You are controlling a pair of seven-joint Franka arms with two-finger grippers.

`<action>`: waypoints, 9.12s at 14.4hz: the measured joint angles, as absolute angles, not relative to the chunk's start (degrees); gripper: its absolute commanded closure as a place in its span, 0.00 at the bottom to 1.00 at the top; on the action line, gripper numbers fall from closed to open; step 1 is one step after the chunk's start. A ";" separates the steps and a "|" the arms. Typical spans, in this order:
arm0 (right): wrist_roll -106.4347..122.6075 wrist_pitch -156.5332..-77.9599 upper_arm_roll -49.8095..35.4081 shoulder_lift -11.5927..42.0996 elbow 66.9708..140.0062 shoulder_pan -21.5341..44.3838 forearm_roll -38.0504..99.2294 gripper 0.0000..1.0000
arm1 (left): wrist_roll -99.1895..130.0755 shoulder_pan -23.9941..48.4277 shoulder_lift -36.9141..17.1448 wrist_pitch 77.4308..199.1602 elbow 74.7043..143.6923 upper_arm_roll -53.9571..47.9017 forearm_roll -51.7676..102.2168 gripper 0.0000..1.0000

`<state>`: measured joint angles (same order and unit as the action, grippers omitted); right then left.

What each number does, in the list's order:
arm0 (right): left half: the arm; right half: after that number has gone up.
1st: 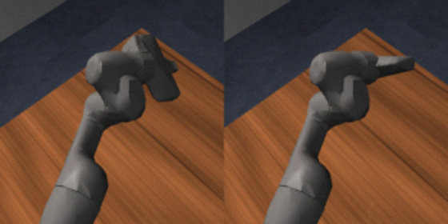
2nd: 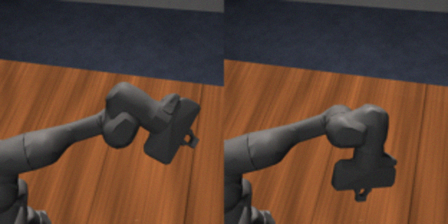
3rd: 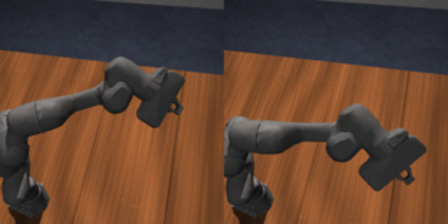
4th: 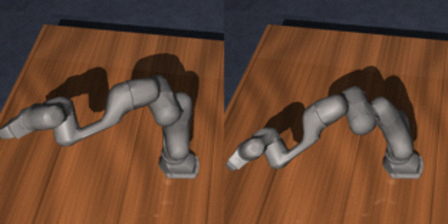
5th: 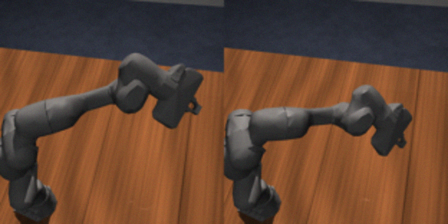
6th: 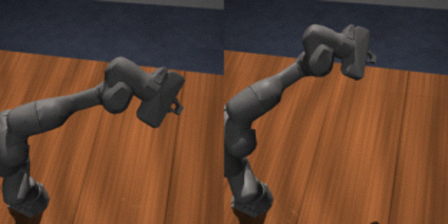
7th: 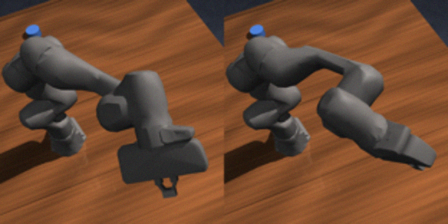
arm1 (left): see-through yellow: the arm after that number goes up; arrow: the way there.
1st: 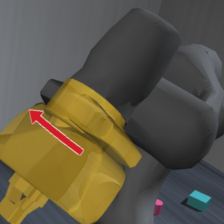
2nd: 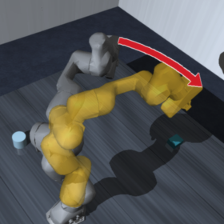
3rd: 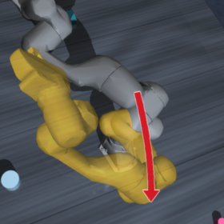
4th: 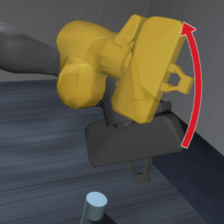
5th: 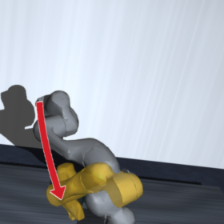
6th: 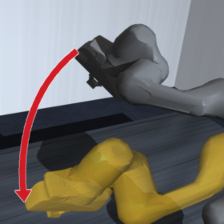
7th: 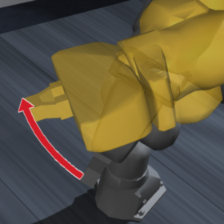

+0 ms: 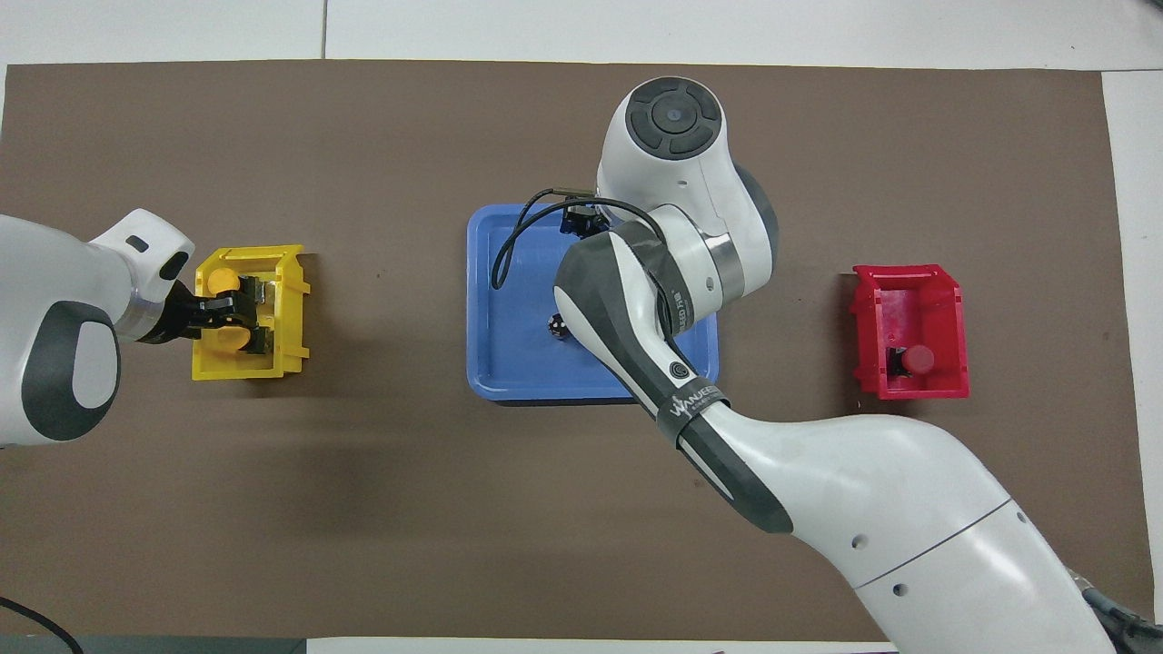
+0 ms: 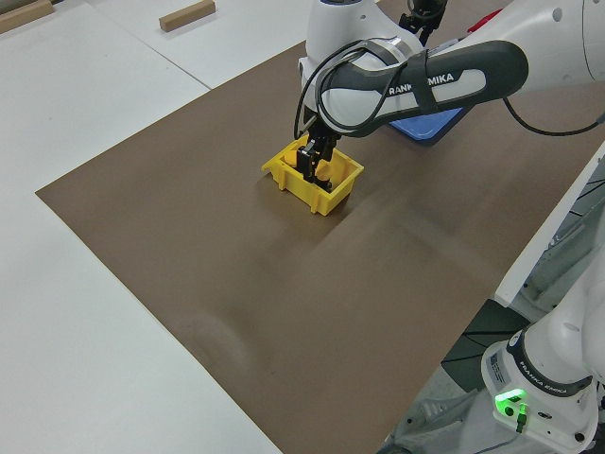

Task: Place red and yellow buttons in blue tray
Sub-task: 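Release the red button in the tray and return the right gripper to the red bin, then carry the yellow button into the blue tray with the left gripper, then carry the second red button to the tray while the left gripper grasps a yellow button, then release the red button in the tray and withdraw the right gripper to rest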

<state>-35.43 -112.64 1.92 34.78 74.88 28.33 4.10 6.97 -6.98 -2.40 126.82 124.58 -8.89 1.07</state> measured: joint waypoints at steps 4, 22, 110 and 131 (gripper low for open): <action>-23.16 -105.81 2.77 27.16 74.96 21.75 3.55 0.05 | 7.09 -6.66 -2.42 126.89 124.58 -9.05 1.07 0.28; 7.66 -118.50 2.73 1.79 122.38 -0.66 3.51 0.27 | 7.45 -6.30 -2.85 115.92 118.14 -9.06 1.10 0.89; -6.01 -106.12 -2.10 17.08 85.90 10.34 0.59 0.00 | 62.12 -5.51 -8.45 133.94 120.13 -6.47 3.24 0.37; 0.96 -85.61 1.79 -1.59 91.75 -5.59 -1.89 0.00 | 62.29 -4.93 -8.97 130.72 117.67 -6.30 1.09 0.49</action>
<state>0.96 -85.61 1.79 -1.59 91.75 -5.59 -1.89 62.29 -4.93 -8.97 130.72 117.67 -6.30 1.09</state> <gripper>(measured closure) 0.000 0.489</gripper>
